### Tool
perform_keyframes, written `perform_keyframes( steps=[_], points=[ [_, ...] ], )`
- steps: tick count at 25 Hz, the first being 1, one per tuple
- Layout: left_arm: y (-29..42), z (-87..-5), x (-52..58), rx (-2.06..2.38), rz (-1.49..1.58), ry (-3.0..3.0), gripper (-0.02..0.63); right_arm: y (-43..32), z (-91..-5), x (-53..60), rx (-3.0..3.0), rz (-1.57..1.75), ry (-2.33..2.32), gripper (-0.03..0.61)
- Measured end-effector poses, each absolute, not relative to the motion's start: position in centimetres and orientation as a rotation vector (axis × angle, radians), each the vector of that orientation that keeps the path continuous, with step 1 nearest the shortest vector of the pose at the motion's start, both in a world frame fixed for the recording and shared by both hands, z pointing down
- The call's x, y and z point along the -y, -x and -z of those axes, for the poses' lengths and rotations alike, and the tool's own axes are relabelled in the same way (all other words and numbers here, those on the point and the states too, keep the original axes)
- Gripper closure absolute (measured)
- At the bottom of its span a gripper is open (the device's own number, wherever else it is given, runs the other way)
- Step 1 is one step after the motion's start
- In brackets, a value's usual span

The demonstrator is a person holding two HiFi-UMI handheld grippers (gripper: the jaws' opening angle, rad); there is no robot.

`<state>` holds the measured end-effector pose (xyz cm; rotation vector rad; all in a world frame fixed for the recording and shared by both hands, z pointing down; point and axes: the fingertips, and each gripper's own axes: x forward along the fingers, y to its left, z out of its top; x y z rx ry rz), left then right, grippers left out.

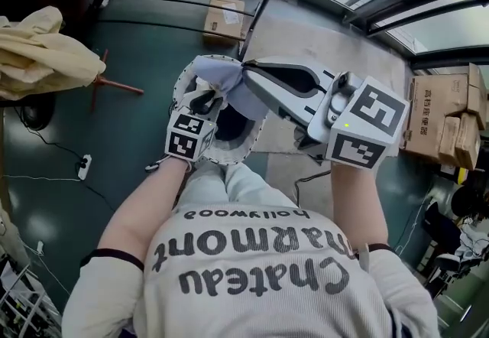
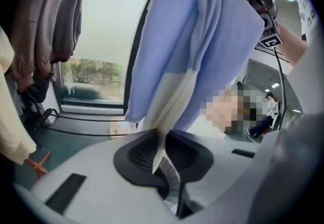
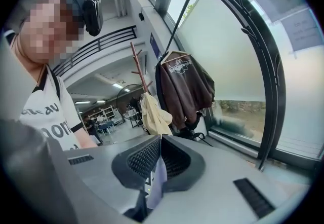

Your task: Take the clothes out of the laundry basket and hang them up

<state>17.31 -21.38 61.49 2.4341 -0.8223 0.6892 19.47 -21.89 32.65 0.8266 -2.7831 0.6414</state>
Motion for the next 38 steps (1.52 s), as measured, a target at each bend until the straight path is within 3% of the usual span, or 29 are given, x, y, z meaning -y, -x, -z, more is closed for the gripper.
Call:
perform_keyframes(
  steps=[2, 7, 18, 19, 20, 21, 25, 29, 35, 36, 38],
  points=[
    [-17.0, -60.4, 22.1, 0.843, -0.655, -2.435, 0.594, -20.4, -32.8, 22.4, 2.760, -0.630, -0.877, 0.546],
    [-16.0, -56.0, 22.4, 0.717, -0.492, -2.422, 0.597, -23.0, -35.2, 24.7, 2.643, -0.596, -1.014, 0.546],
    [-13.4, -41.0, 18.5, -0.037, -0.377, -2.613, 0.597, -22.3, -44.6, 28.6, 2.446, -0.765, -1.084, 0.541],
    [-13.3, -39.5, 18.4, -0.066, -0.370, -2.639, 0.597, -22.8, -45.3, 28.6, 2.429, -0.814, -1.100, 0.532],
    [-13.2, -38.1, 18.4, -0.090, -0.373, -2.667, 0.597, -23.3, -46.1, 28.5, 2.413, -0.874, -1.115, 0.466],
    [-13.0, -36.8, 18.5, -0.111, -0.382, -2.696, 0.597, -23.9, -46.8, 28.3, 2.399, -0.943, -1.127, 0.358],
    [-12.7, -32.4, 19.5, -0.143, -0.364, -2.779, 0.595, -27.1, -50.9, 25.7, 2.310, -1.165, -1.143, 0.345],
    [-13.2, -29.1, 20.2, -0.100, -0.296, -2.850, 0.597, -25.5, -54.8, 19.2, 2.334, -1.315, -0.818, 0.365],
    [-13.8, -27.8, 19.4, -0.100, -0.355, -2.897, 0.597, -18.2, -55.1, 18.9, 2.510, -1.061, -0.784, 0.308],
    [-13.7, -27.8, 19.4, -0.102, -0.371, -2.901, 0.595, -17.9, -54.5, 20.0, 2.529, -1.022, -0.835, 0.309],
    [-13.3, -27.8, 19.8, -0.067, -0.375, -2.909, 0.595, -18.2, -52.8, 21.7, 2.552, -0.943, -0.922, 0.541]
  ],
)
